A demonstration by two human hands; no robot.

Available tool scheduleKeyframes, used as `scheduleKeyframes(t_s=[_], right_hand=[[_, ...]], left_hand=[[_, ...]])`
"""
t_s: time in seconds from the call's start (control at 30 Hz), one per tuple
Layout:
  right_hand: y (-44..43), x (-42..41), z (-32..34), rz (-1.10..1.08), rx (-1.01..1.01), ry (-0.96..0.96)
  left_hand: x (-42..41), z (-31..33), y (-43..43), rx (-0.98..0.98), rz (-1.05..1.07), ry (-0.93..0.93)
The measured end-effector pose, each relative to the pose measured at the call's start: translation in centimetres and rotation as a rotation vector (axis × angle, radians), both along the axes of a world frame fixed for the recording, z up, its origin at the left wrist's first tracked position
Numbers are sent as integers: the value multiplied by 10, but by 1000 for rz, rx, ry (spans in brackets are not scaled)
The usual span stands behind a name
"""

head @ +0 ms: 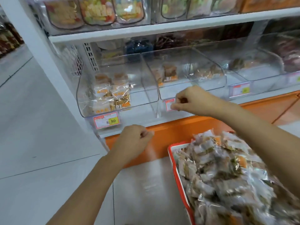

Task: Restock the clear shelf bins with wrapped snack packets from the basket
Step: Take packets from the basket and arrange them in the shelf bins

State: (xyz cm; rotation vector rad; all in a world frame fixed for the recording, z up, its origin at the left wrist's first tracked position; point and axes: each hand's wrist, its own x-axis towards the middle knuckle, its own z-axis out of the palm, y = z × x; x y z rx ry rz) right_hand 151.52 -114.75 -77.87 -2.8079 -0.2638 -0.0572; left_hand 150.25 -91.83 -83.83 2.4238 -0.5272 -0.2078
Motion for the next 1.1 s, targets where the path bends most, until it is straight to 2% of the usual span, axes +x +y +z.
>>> scheduleKeyframes(t_s=[0.17, 0.23, 0.3, 0.4, 0.5, 0.6, 0.67, 0.77, 0.83, 0.9, 0.97, 1.03, 1.1], right_hand=[[-69, -43, -57, -219, -232, 379], [-80, -59, -79, -266, -213, 465], [-82, -72, -99, -282, -144, 477], [-82, -82, -126, -256, -256, 394], [-80, -85, -139, -288, -224, 287], [-76, -86, -133, -264, -62, 211], [-71, -89, -121, -167, 22, 130], [-57, -97, -104, 19, 52, -255], [-42, -103, -88, 153, -3, -503], [-27, -103, -74, 266, -32, -642], [-19, -99, -62, 328, -33, -700], [-13, -91, -50, 328, 53, -638], [-6, -81, -33, 267, 248, -524]], left_hand=[[-21, -60, -50, 255, -267, 232], [-29, -87, -63, 343, -343, 310], [-38, -106, -71, 412, -421, 330], [-50, -117, -79, 492, -475, 386], [-49, -126, -79, 491, -425, 467], [-39, -120, -80, 349, -301, 551], [-34, -106, -81, 133, -186, 687], [-31, -75, -86, -403, 9, 1027], [-29, -49, -88, -678, 63, 1123], [-25, -22, -86, -890, 98, 1078], [-18, 1, -75, -1003, 131, 964], [-6, 19, -59, -984, 125, 817], [6, 34, -40, -917, 97, 669]])
